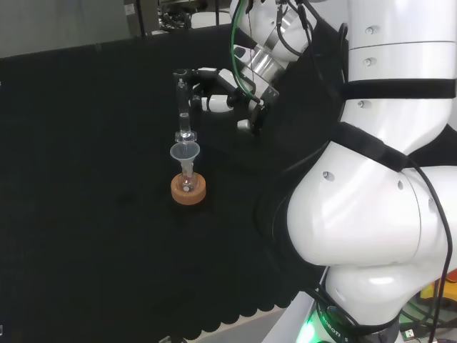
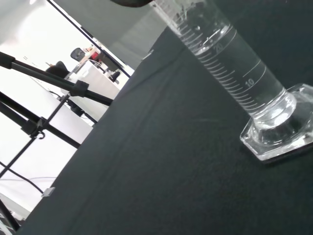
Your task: Pick up the graduated cylinder.
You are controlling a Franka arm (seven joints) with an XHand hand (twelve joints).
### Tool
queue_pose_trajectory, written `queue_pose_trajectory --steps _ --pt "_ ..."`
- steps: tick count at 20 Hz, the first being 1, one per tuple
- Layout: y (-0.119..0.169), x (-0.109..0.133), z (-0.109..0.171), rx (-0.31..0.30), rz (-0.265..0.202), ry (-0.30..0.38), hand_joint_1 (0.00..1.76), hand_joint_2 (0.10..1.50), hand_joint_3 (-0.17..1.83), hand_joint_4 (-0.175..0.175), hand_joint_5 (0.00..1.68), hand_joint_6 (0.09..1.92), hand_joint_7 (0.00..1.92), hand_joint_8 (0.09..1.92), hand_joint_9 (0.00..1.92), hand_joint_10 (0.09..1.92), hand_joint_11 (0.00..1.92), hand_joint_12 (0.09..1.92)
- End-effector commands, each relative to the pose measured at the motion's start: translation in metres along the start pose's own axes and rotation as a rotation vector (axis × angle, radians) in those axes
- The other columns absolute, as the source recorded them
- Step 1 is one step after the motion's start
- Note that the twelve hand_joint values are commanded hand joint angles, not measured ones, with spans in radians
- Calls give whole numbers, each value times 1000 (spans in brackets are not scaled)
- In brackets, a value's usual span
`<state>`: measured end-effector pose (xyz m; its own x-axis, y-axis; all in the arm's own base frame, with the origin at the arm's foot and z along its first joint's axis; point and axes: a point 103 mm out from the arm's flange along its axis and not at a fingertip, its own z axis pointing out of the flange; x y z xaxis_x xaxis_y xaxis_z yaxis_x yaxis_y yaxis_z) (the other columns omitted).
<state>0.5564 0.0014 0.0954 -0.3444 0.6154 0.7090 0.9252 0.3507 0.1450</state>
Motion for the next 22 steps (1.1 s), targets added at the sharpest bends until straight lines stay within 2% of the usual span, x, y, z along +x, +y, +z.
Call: queue_pose_trajectory --steps 1,18,22 --pt "4 -2 6 -3 -18 19 944 989 -175 -53 524 87 396 623 673 537 315 1318" --pt "13 -10 26 -38 -50 86 991 985 -175 -41 537 87 401 613 645 501 368 1302" --pt "13 -11 27 -53 -51 98 1009 988 -175 -22 632 103 468 621 679 512 394 1291"
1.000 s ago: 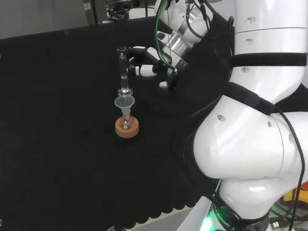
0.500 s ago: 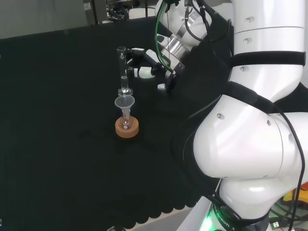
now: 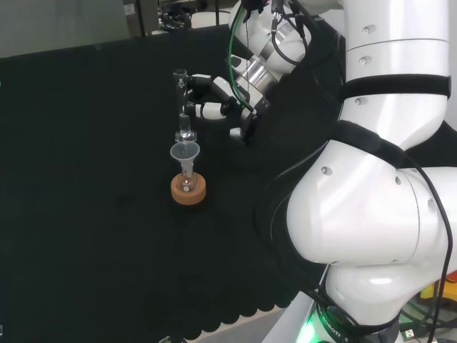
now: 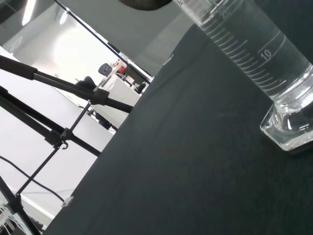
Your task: Pick up the graduated cylinder.
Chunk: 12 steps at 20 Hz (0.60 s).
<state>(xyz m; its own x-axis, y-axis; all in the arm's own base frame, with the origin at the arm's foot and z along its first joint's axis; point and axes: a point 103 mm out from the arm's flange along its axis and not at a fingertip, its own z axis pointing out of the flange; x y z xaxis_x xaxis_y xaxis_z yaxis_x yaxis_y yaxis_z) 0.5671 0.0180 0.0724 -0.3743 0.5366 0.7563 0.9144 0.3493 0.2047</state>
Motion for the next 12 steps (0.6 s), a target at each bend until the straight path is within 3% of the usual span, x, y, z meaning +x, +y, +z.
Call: queue_pose_trajectory --steps 1,12 --pt "1 -1 1 -10 -5 21 1013 988 -175 -17 659 120 486 617 692 513 406 1285" --pt "3 2 8 14 -26 39 1024 990 -175 -19 638 161 520 578 726 491 440 1268"
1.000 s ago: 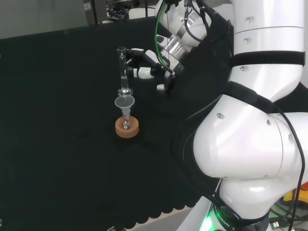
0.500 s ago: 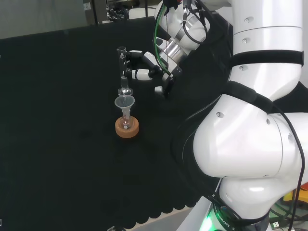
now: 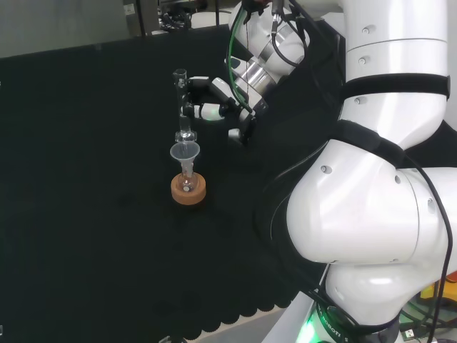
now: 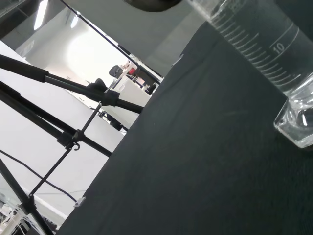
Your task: Pick up the graduated cylinder.
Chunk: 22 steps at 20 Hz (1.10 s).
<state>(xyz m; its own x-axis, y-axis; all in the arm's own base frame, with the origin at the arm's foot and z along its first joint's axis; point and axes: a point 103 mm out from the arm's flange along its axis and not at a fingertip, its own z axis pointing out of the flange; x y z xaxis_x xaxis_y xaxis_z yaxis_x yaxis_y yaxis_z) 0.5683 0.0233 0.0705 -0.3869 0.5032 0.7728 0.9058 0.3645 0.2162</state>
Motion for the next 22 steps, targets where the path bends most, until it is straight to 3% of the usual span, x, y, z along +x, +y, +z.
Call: queue_pose_trajectory --steps 1,22 --pt "0 2 4 8 -7 6 1024 990 -175 -21 628 158 519 577 727 490 441 1268" --pt "-4 5 18 4 -9 34 1022 995 -175 -23 613 191 570 573 790 472 494 1250"
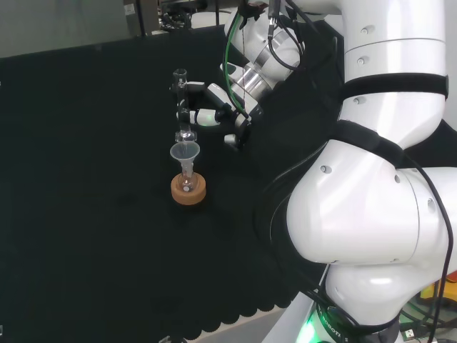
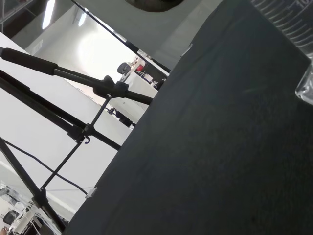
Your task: Pick up the graduated cylinder.
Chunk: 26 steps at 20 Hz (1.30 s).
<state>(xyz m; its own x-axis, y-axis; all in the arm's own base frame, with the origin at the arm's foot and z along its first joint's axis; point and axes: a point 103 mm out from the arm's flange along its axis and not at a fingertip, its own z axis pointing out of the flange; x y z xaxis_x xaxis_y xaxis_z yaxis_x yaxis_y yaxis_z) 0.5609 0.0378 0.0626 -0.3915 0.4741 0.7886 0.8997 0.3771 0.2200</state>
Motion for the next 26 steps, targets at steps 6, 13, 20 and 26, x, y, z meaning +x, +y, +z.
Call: queue_pose_trajectory --steps 6,13,20,26 --pt "0 -1 7 -2 10 -1 1013 1010 -175 -21 638 224 592 573 814 465 516 1241" --pt "1 0 9 -3 18 -4 1009 1035 -175 -27 624 369 619 559 879 404 650 1164" --pt "1 1 7 -20 19 9 994 1072 -175 -28 624 490 634 565 941 363 744 1114" --pt "2 4 4 -41 34 -31 1035 1210 -175 -25 747 586 731 595 1096 286 951 996"
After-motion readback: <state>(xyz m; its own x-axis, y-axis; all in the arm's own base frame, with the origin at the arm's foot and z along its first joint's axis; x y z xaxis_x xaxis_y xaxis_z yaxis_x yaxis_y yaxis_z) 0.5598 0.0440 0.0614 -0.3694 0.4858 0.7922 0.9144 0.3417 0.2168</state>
